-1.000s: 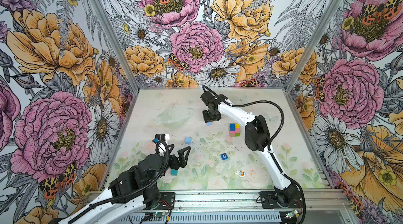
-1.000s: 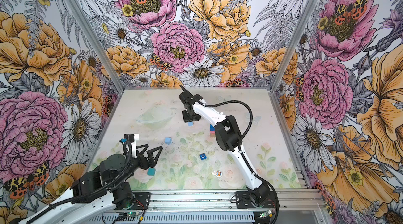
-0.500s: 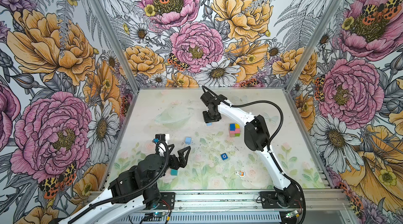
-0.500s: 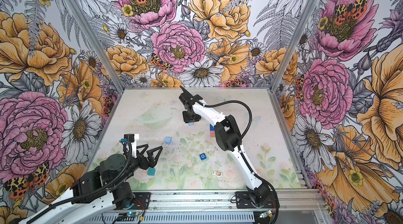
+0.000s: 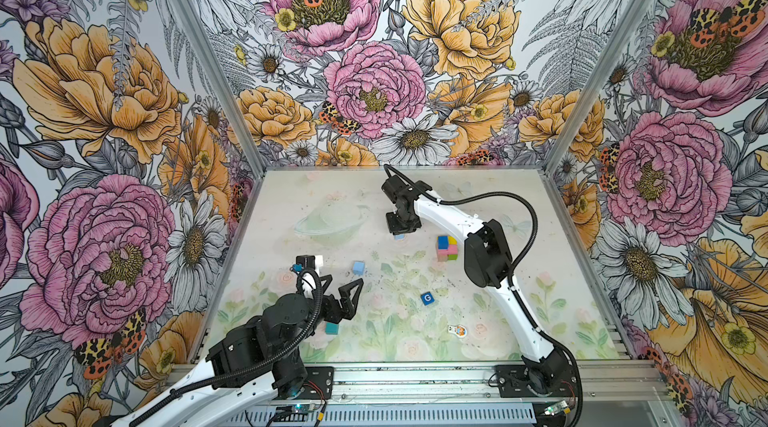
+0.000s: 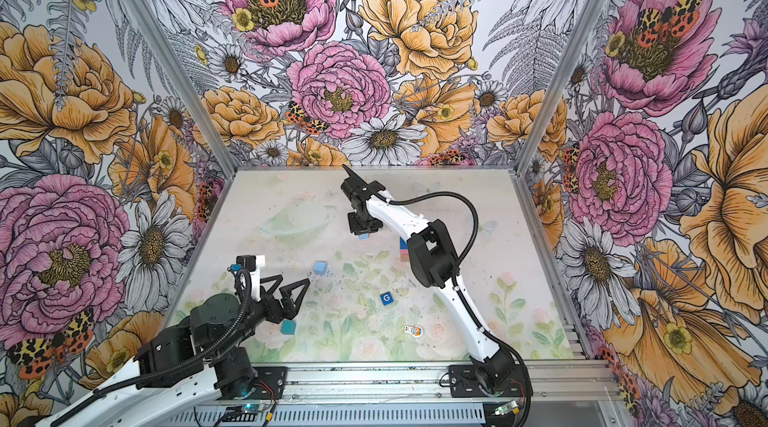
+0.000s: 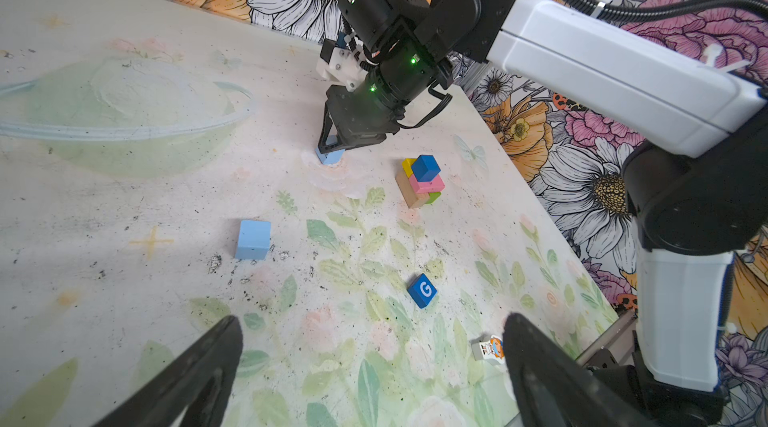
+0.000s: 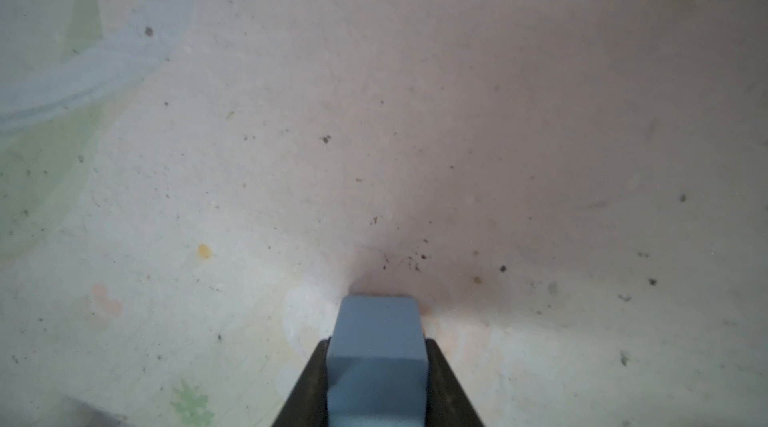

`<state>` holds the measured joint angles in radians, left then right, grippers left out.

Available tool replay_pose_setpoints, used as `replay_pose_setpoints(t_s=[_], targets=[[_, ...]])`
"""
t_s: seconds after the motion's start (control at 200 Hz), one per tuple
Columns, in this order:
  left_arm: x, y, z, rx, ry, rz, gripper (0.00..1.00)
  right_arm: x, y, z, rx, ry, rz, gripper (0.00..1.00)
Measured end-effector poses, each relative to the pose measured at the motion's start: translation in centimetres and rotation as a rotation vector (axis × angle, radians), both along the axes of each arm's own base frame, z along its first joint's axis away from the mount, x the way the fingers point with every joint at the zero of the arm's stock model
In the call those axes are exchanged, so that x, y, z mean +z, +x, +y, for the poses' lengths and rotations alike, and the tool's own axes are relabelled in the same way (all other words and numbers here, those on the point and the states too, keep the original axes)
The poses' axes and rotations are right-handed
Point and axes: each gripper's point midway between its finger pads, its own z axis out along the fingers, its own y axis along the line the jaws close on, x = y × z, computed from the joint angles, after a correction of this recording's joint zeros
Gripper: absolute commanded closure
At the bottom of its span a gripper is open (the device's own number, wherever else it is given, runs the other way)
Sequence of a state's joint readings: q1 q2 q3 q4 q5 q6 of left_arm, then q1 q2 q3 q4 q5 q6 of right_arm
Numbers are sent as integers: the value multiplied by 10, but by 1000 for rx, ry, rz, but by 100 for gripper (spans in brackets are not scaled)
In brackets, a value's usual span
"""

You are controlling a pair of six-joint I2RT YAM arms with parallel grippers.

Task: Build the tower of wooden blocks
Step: 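Lift the light-blue cube and carry it over the block stack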

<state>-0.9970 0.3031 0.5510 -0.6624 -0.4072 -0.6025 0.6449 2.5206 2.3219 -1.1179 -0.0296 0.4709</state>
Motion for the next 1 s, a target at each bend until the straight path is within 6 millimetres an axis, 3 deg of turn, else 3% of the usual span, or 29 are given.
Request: replay_pose_setpoints(t_s=[0.18, 0.28, 0.595, 0.701, 0.831, 1.001], targets=[[-3, 1, -1, 0, 13, 8, 1, 4, -2, -2, 0, -4, -2, 75], [-3, 1, -2, 0, 15, 10, 1, 18, -10, -7, 2, -4, -7, 76], [0, -1, -6, -27, 4, 16, 1, 118, -37, -27, 0, 79, -123, 77], [1, -2, -10, -40, -6, 18, 1, 141, -49, -40, -5, 89, -160, 77], [3, -1, -19, -59, -23, 25, 1, 149, -69, -65, -27, 68, -170, 77], [2, 5, -37, -87, -25, 35, 1, 138, -96, -107, -75, 31, -145, 77]])
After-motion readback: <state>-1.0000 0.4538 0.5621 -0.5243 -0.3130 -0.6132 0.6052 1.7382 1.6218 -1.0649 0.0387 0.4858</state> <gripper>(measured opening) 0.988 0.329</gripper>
